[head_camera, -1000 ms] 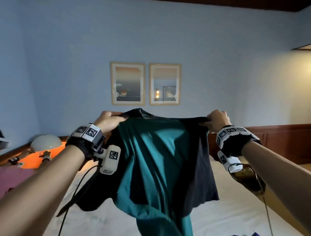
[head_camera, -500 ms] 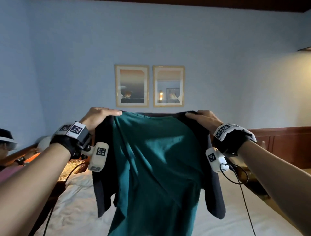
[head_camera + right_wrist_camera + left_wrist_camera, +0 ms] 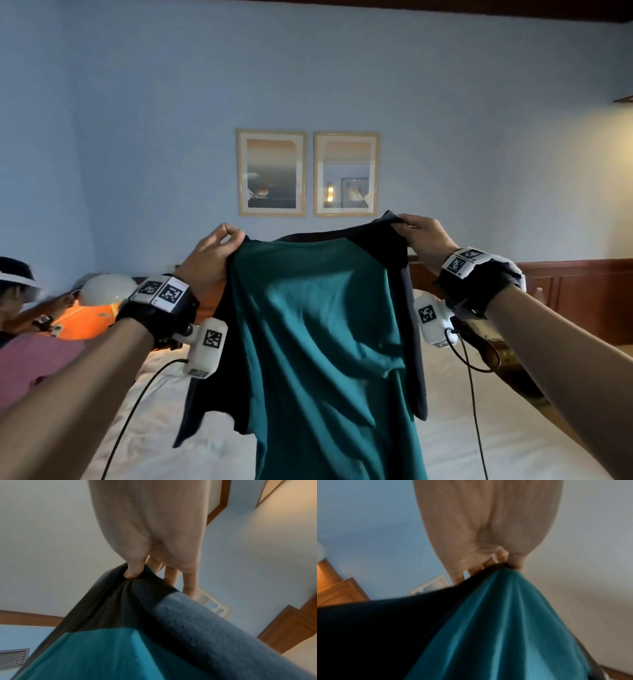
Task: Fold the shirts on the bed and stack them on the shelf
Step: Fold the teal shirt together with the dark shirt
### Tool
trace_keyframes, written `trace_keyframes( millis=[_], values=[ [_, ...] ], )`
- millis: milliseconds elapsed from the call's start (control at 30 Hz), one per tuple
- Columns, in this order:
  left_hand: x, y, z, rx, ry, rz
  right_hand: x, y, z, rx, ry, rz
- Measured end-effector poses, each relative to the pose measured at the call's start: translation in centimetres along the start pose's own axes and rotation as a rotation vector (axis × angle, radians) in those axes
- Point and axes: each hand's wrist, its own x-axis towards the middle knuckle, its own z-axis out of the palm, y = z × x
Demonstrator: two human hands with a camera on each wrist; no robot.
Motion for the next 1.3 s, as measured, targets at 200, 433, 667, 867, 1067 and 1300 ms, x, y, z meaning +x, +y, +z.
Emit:
trace_keyframes(
  millis=[200, 433, 667, 867, 1067, 1300],
  values=[
    [1.1, 0.0, 1.0, 0.256, -0.197, -0.059, -0.3, 1.3, 0.1, -0.224, 0.002, -0.030],
    [2.2, -4.5, -0.2, 0.721, -0.241, -0.177, -1.3, 1.8, -1.0, -0.210, -0.020, -0.058],
    [-0.8, -6.6, 0.7, 0.122, -0.275, -0.241, -0.9, 3.7, -0.3, -0.084, 0.003, -0.076],
    [-1.5, -6.1, 2.2, -0.314, -0.208, -0.347, -0.6, 3.9, 0.0, -0.059, 0.018, -0.049],
    [-3.3, -7.6, 4.1, -0.195, -0.362, -0.470, 0.0, 2.7, -0.2, -0.065, 0.044, -0.174],
    [-0.1, -6.7, 2.9, 0.528, -0.334, -0.140, -0.3, 2.4, -0.8, -0.116, 0.044, -0.155]
  ],
)
